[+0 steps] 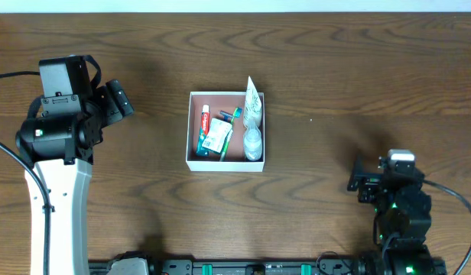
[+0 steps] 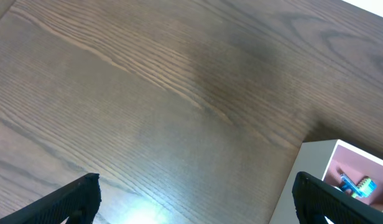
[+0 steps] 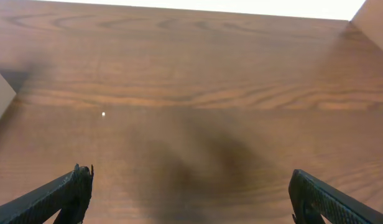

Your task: Pack container

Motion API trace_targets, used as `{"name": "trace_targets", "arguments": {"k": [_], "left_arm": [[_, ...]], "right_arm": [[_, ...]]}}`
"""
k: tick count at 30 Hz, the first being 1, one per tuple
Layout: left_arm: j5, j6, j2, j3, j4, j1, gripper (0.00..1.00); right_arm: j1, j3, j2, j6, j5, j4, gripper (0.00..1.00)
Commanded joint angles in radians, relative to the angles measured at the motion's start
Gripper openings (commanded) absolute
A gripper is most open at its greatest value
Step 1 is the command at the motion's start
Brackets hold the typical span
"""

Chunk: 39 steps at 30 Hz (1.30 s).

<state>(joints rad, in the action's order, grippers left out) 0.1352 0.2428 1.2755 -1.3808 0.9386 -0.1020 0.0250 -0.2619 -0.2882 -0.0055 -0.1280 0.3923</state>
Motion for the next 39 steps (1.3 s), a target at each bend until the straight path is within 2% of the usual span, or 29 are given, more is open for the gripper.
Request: {"name": "trace_targets", "arguments": {"k": [1, 10, 39], "left_arm": [[0.008, 0.005, -0.002, -0.011, 0.003, -0.004, 0.98], [0.008, 0.005, -0.002, -0.011, 0.003, -0.004, 0.98], [0.008, 0.005, -0.002, -0.011, 0.003, -0.003, 0.98]], "right_arm": [[-0.008, 0.051, 0.072, 0.02, 0.005, -0.008, 0.99], [-0.008, 0.148, 0.283, 0.019, 0.005, -0.009, 0.99], [-0.007, 0.149, 0.282, 0.019, 0.005, -0.014, 0.99]]}}
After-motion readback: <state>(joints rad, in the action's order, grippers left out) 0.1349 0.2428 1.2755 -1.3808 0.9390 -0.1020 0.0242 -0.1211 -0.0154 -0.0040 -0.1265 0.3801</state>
